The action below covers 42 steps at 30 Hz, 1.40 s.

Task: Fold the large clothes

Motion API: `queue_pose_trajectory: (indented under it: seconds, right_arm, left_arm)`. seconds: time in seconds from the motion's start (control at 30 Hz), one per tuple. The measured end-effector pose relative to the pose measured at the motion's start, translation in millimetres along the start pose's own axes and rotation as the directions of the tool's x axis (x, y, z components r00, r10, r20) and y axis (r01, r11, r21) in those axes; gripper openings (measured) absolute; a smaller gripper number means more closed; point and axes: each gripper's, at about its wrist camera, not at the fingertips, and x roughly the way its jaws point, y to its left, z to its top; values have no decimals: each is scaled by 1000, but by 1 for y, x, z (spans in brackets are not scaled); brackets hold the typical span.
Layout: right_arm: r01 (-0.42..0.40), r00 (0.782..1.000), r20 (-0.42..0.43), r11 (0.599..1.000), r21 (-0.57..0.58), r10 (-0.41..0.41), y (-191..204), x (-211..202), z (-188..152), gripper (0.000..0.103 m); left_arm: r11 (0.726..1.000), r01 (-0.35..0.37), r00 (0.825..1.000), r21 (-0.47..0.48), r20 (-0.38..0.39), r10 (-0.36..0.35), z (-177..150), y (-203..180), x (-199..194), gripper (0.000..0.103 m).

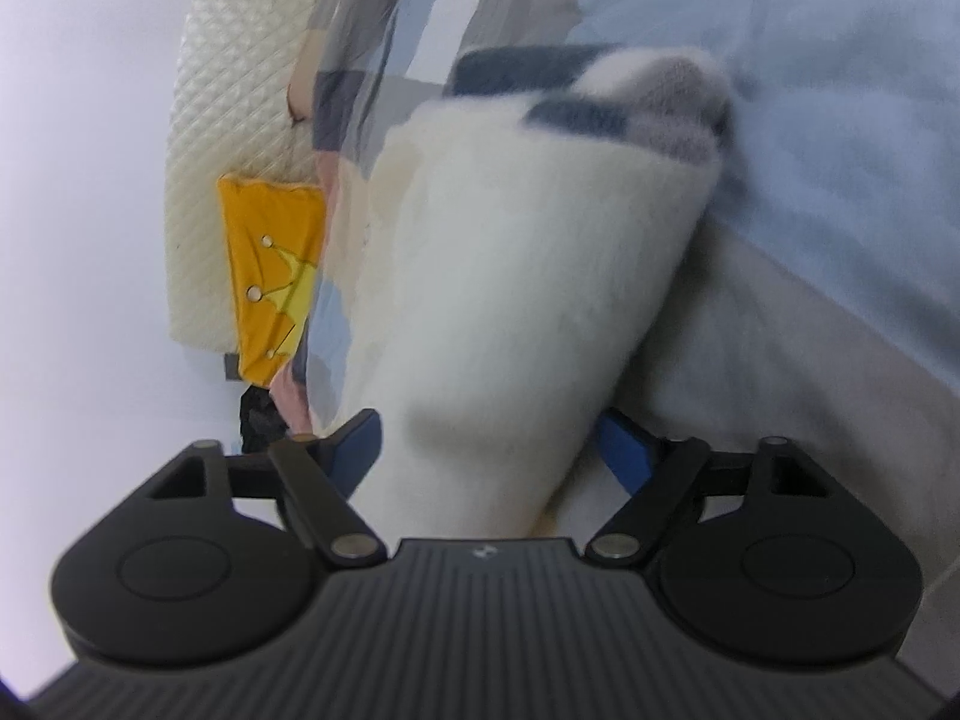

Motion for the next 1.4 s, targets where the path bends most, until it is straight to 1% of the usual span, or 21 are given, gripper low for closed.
queue_pose_trajectory:
  seconds: [0.07, 0.1, 0.13, 0.27, 0.3, 0.37, 0.4, 0.47, 0.5, 0.57, 0.6, 0.67, 0.73, 0.8, 0.9, 1.03, 1.13, 1.23, 1.4]
  right_arm:
    - [10, 1000, 18, 1000, 1, -10, -1, -1, 2, 75]
    - [28, 999, 30, 1000, 4, -28, -2, -2, 3, 72]
    - [40, 998, 48, 999, 12, -40, -3, -5, 6, 67]
    - [26, 997, 69, 999, 38, -29, -10, -8, 10, 64]
    - [30, 997, 70, 999, 27, -31, -11, -8, 11, 64]
    - [38, 998, 57, 999, -11, -38, -10, -6, 13, 61]
    - [45, 998, 52, 999, -24, -44, -9, -6, 14, 59]
    - [48, 998, 52, 998, -49, -46, -6, -8, 18, 46]
    - [45, 998, 52, 997, -56, -42, -5, -11, 21, 44]
    - [35, 998, 56, 997, -64, -32, -1, -16, 20, 36]
    - [29, 998, 59, 997, -65, -25, 0, -18, 19, 35]
    - [8, 998, 65, 998, -62, -4, 3, -23, 18, 31]
    - [-22, 997, 74, 998, -53, 26, 4, -31, 19, 30]
    - [-65, 994, 80, 997, -46, 69, 5, -43, 19, 29]
    - [-87, 991, 98, 993, -74, 94, 12, -61, 16, 28]
    - [-102, 988, 109, 989, -105, 113, 22, -78, 10, 27]
    - [-98, 987, 112, 984, -148, 116, 33, -92, 3, 26]
    - [-122, 985, 102, 980, -157, 139, 35, -109, -6, 26]
    - [-149, 982, 89, 972, -179, 167, 34, -141, -20, 26]
  left_arm:
    - [1000, -5, 1000, 12, 2, 5, 0, -2, 4, 68]
    - [1000, -7, 1000, 20, 5, 7, 1, -2, 4, 64]
    - [1000, -10, 1000, 26, 8, 10, 2, -3, 5, 63]
    - [1000, -8, 1000, 20, 15, 8, 7, -4, 13, 53]
    - [1000, -13, 1000, 29, 16, 13, 7, -5, 13, 48]
    - [997, -17, 999, 70, 31, 15, 4, -8, 12, 43]
    - [996, -16, 999, 83, 37, 13, 4, -9, 12, 40]
    - [996, -8, 999, 87, 37, 5, 5, -10, 11, 37]
    - [997, 2, 999, 82, 36, -5, 6, -11, 10, 34]
    - [996, 29, 999, 79, 33, -31, 8, -15, 7, 33]
    - [995, 37, 999, 94, 30, -40, 8, -19, 4, 32]
    - [991, 75, 997, 110, 26, -79, 10, -28, -3, 31]
    - [986, 114, 993, 118, 20, -117, 10, -36, -10, 30]
    - [980, 128, 991, 149, 17, -132, 9, -46, -20, 30]
    - [968, 157, 987, 197, 5, -161, 4, -61, -36, 30]
    - [958, 169, 985, 230, -15, -170, -1, -71, -57, 30]
    - [952, 174, 984, 251, -22, -175, -5, -75, -77, 29]
    - [953, 172, 985, 250, -36, -169, -9, -78, -100, 29]
    - [934, 176, 984, 310, -24, -177, -27, -87, -148, 29]
